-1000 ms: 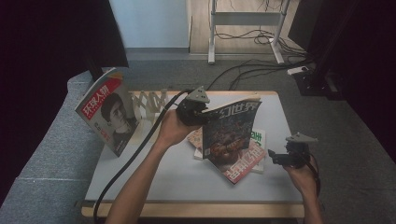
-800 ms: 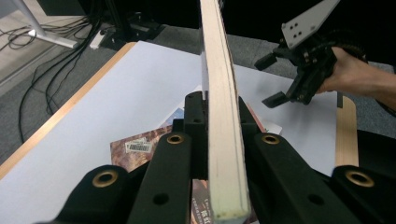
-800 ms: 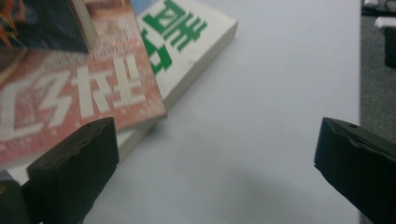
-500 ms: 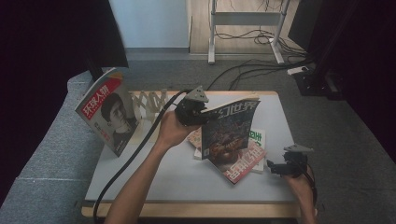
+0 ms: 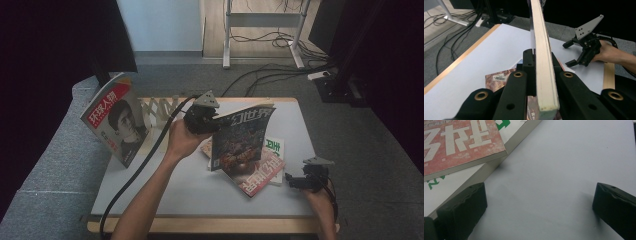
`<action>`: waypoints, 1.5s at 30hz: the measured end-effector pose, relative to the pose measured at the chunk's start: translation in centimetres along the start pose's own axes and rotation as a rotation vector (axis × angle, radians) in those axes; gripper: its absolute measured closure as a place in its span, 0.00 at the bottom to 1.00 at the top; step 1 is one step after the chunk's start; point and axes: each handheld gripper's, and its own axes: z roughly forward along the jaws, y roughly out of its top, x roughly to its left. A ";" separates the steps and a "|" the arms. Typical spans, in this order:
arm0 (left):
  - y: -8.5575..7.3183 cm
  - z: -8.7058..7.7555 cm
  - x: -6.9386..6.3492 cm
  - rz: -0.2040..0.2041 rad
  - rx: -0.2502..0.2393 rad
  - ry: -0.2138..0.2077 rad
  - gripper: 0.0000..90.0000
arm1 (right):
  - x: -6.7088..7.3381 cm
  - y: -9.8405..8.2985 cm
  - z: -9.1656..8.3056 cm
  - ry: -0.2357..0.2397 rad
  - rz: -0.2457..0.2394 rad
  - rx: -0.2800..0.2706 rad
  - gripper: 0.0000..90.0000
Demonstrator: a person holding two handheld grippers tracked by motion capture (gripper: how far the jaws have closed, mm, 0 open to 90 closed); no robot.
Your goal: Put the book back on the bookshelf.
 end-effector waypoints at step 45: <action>-3.7 -10.4 1.6 -0.111 -0.028 0.163 0.92 | 0.0 -0.1 0.0 -0.003 -0.001 -0.002 0.00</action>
